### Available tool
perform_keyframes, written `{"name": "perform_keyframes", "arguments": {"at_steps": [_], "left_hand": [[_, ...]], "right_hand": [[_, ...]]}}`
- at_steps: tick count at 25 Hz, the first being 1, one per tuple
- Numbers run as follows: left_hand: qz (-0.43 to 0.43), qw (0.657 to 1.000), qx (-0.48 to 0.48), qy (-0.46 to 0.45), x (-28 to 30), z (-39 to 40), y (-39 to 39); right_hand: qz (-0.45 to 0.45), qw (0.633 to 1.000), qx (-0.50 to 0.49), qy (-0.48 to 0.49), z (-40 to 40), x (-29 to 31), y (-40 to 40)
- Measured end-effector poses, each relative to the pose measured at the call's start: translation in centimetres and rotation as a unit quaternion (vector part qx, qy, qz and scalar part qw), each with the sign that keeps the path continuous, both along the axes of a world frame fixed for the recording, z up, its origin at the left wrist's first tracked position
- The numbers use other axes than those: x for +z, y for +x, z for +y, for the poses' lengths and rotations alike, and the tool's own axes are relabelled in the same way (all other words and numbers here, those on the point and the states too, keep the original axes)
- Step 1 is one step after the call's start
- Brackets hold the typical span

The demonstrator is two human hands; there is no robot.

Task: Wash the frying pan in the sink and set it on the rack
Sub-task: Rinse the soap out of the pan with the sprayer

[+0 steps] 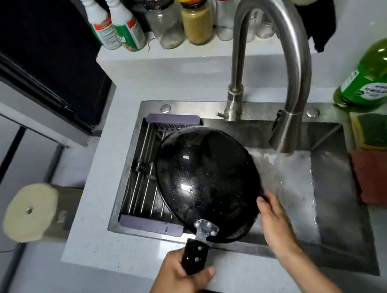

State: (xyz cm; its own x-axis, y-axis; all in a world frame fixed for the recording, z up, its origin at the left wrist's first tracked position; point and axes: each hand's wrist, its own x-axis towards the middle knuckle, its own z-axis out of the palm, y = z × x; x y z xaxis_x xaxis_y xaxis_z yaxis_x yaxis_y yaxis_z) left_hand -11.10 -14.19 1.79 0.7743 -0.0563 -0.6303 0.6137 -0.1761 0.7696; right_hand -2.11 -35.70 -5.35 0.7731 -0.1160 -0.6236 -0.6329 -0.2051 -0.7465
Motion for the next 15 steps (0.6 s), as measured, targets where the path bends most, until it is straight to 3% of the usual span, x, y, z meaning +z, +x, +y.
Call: {"name": "perform_keyframes", "arguments": {"at_steps": [3, 8, 13, 15], "left_hand": [[-0.011, 0.998, 0.052, 0.026, 0.9, 4.7, -0.1], [-0.049, 0.994, 0.066, 0.067, -0.1, 12.7, 2.8], [-0.035, 0.996, 0.037, 0.068, -5.6, 17.3, 4.6], [-0.028, 0.997, 0.025, 0.069, -7.5, 18.5, 4.7]], "right_hand": [[-0.026, 0.995, 0.044, 0.083, 5.0, 1.0, 2.7], [-0.077, 0.991, 0.088, 0.064, 14.3, 1.6, 6.8], [-0.002, 0.991, 0.136, -0.012, 17.1, -2.6, 7.9], [0.013, 0.989, 0.146, 0.015, 17.1, -4.0, 7.8]]}}
